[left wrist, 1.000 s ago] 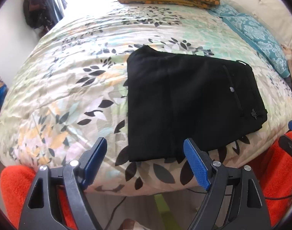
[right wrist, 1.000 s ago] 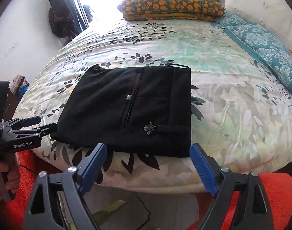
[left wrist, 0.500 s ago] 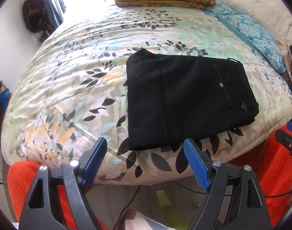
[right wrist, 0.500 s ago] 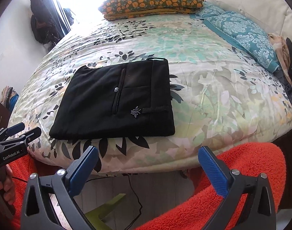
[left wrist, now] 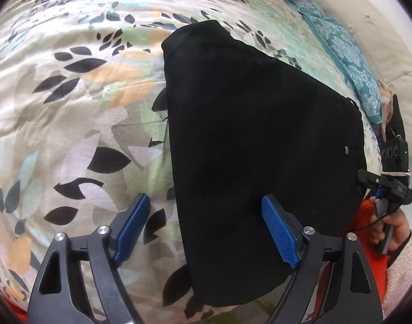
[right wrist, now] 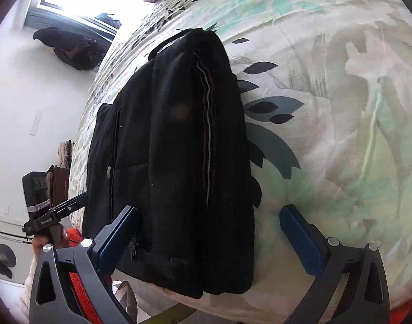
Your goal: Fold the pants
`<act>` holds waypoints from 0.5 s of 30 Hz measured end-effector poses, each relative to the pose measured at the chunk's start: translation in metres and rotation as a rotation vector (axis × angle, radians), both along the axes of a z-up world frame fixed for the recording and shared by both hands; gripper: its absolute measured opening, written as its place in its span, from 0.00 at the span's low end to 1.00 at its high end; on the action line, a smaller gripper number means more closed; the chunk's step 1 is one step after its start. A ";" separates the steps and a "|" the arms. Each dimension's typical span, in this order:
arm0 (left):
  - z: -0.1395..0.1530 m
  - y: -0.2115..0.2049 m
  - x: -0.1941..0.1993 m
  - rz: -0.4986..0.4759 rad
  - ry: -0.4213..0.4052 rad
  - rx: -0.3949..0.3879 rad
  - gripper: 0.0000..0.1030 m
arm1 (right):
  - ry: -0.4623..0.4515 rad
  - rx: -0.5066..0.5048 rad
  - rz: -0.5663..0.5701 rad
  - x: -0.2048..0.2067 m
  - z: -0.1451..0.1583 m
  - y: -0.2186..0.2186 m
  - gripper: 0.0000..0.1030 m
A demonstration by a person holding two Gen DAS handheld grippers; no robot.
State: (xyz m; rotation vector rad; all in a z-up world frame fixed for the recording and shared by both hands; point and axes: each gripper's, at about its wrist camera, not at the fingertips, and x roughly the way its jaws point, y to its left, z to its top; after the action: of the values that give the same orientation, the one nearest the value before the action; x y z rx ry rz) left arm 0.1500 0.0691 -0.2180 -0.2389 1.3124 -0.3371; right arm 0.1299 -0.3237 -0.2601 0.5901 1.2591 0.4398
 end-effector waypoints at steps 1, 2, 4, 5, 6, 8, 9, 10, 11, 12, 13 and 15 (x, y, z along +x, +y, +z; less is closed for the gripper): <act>-0.001 0.000 0.000 0.013 0.005 -0.015 0.88 | 0.013 0.053 0.030 0.000 -0.001 0.003 0.86; -0.001 -0.001 0.000 0.015 0.010 -0.023 0.87 | 0.028 0.049 0.052 -0.001 -0.002 0.008 0.74; 0.002 -0.008 -0.003 -0.019 0.009 -0.089 0.64 | 0.017 0.036 0.066 -0.002 0.000 0.010 0.59; 0.005 -0.011 -0.005 -0.020 0.003 -0.091 0.42 | 0.012 0.062 0.053 -0.003 0.002 0.007 0.53; 0.011 -0.012 -0.007 -0.006 -0.011 -0.076 0.27 | -0.004 0.076 0.040 -0.004 0.007 0.006 0.45; 0.028 -0.009 -0.010 0.026 -0.032 -0.113 0.18 | -0.057 0.060 0.043 -0.009 0.025 0.010 0.40; 0.040 -0.008 -0.012 0.033 -0.057 -0.120 0.17 | -0.084 0.057 0.050 -0.010 0.037 0.015 0.39; 0.054 -0.008 -0.015 0.027 -0.090 -0.119 0.17 | -0.112 0.066 0.058 -0.012 0.049 0.020 0.37; 0.069 -0.007 -0.018 0.021 -0.118 -0.119 0.17 | -0.138 0.081 0.066 -0.014 0.062 0.026 0.36; 0.082 -0.003 -0.021 0.022 -0.140 -0.129 0.17 | -0.166 0.092 0.079 -0.016 0.074 0.034 0.36; 0.096 0.001 -0.023 0.026 -0.163 -0.131 0.17 | -0.195 0.096 0.093 -0.017 0.087 0.042 0.36; 0.121 0.016 -0.028 0.041 -0.207 -0.127 0.17 | -0.247 0.114 0.116 -0.016 0.111 0.059 0.36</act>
State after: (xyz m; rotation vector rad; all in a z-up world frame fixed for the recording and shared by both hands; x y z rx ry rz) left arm 0.1221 0.0853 -0.0972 -0.3285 1.0818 -0.3999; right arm 0.1138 -0.2643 -0.1487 0.5421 1.0397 0.6640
